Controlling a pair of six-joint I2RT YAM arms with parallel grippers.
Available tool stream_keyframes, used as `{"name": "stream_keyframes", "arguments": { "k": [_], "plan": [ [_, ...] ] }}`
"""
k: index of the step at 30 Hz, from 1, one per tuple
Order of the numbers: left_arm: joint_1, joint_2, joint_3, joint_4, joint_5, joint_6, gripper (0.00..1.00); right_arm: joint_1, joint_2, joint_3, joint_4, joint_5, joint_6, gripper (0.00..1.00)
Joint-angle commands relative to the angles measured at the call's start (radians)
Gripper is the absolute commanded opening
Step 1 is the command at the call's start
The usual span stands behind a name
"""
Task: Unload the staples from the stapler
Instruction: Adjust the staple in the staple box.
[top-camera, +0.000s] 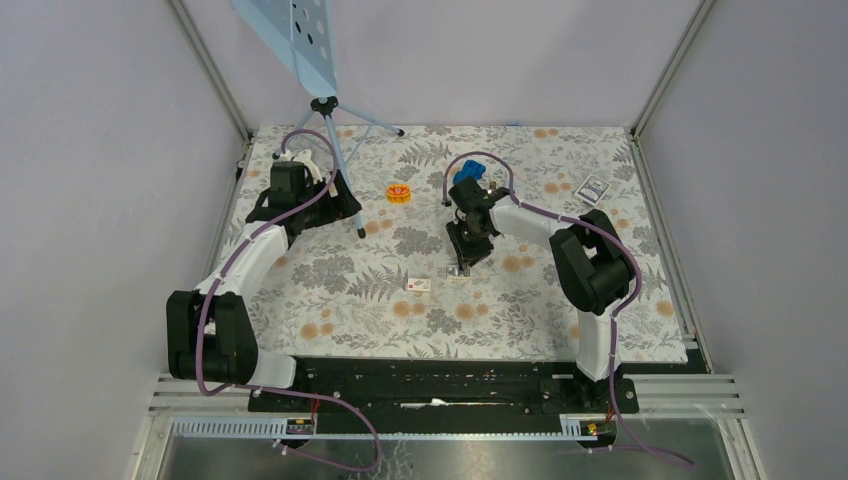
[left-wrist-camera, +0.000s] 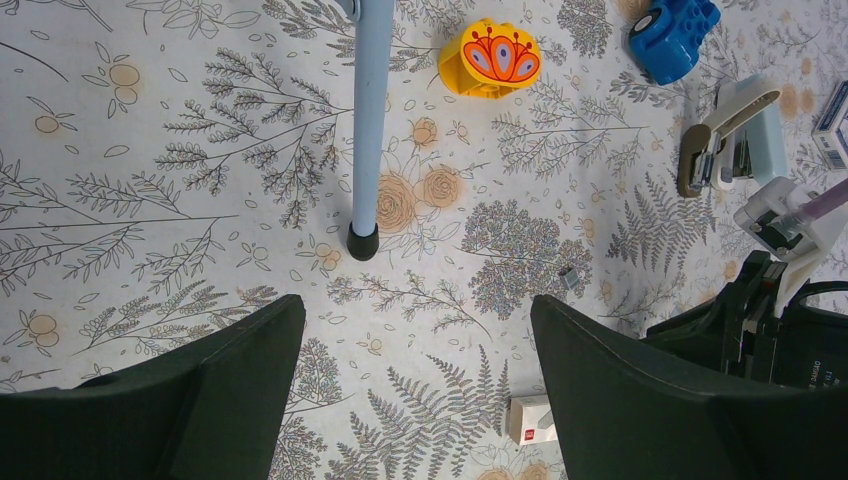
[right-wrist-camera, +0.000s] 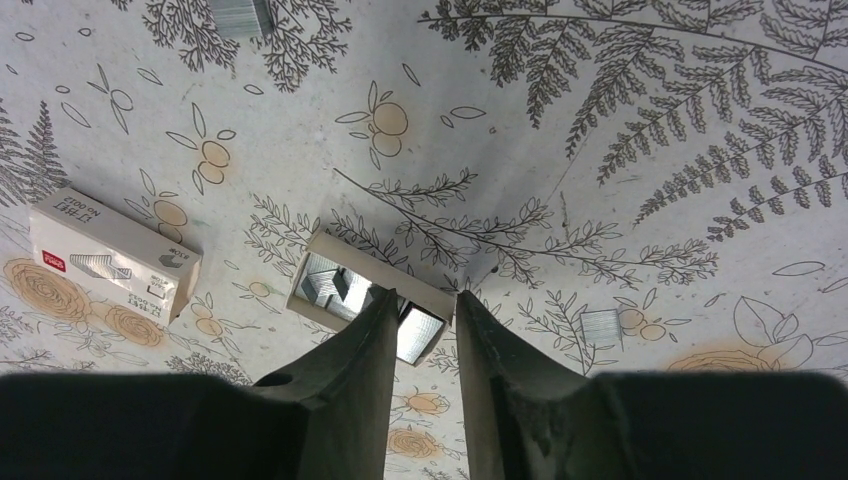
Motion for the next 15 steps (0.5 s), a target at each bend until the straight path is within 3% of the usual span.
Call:
{"name": "stream_keyframes", "arguments": {
  "k": [1, 15],
  "plan": [
    [0.001, -0.018, -0.003, 0.048, 0.012, -0.006, 0.88, 0.011, -0.021, 0.002, -0.003, -0.001, -0.004, 0.37],
    [0.001, -0.018, -0.001, 0.048, 0.012, -0.006, 0.88, 0.012, -0.056, 0.003, 0.004, -0.006, -0.005, 0.40]
  ]
}}
